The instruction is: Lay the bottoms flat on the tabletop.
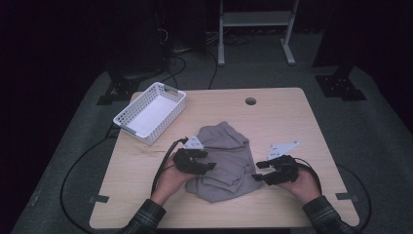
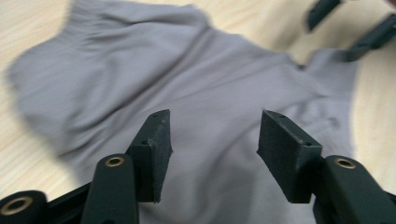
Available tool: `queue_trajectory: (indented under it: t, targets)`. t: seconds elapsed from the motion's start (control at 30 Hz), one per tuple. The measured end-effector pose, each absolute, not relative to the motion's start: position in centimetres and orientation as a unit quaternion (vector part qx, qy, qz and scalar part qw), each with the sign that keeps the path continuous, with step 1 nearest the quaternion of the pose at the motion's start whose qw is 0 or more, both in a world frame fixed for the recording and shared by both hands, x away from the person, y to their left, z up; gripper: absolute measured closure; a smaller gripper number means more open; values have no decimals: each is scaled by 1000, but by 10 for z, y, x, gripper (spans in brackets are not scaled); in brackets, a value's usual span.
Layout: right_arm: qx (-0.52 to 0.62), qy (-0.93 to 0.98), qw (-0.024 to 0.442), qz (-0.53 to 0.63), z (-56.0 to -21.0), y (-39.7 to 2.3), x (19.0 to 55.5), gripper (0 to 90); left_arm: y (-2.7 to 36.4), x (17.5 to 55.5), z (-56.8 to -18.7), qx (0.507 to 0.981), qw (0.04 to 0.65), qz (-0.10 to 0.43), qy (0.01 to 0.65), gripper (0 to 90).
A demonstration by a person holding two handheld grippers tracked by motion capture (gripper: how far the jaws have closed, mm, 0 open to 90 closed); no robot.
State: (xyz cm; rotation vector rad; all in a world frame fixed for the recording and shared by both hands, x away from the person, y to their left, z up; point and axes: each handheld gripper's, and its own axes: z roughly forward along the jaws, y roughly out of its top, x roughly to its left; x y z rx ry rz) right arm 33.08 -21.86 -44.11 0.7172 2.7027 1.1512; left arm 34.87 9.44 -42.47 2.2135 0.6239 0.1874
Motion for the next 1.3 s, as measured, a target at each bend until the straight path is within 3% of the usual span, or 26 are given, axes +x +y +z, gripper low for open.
queue_trajectory:
  t: [0.37,0.67,0.9,1.3]
  targets:
    - [231,897,53,373,-445,-213,331,465,48,336,-435,896,396,35,197,418]
    - [228,902,46,363,-449,-209,331,464,32,334,-448,909,371,28,190,546]
    - [226,906,43,355,-451,-205,331,464,28,333,-450,911,369,34,183,825]
    - [222,908,43,353,-452,-201,331,467,49,334,-422,882,426,57,194,879]
